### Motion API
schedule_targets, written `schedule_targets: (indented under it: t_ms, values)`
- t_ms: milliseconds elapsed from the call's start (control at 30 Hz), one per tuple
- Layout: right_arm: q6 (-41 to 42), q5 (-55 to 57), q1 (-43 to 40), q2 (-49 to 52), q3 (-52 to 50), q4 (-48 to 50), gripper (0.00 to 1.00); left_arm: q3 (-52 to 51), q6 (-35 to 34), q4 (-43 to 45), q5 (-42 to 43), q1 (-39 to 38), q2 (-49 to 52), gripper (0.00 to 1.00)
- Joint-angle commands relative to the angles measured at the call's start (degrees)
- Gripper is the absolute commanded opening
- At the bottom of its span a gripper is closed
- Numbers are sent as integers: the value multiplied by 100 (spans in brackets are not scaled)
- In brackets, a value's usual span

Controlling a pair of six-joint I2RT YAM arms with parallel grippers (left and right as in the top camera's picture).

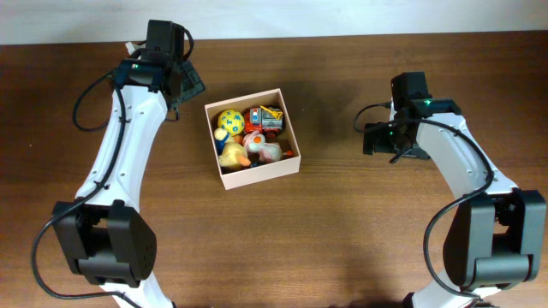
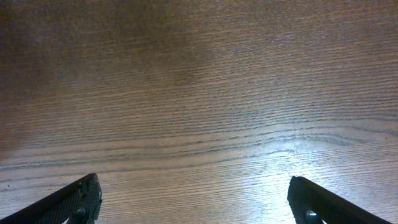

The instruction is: Pack container

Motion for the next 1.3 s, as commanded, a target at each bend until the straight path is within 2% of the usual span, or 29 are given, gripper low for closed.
schedule_targets:
  t_ms: [0, 333, 467, 900, 1267]
  values:
    - [4, 94, -13, -116, 48, -4, 99, 68, -61, -9, 24, 24, -87, 99]
    - [4, 94, 9, -140, 42, -7, 99, 68, -61, -7, 22, 24, -87, 99]
    - [7, 92, 37, -573, 42, -11, 99, 68, -61, -9, 24, 24, -87, 99]
    - [4, 94, 557, -3926, 42, -9, 99, 68, -61, -9, 24, 24, -87, 99]
    - [7, 118, 560, -6944, -79, -44, 99, 68, -61, -7, 24, 24, -87, 99]
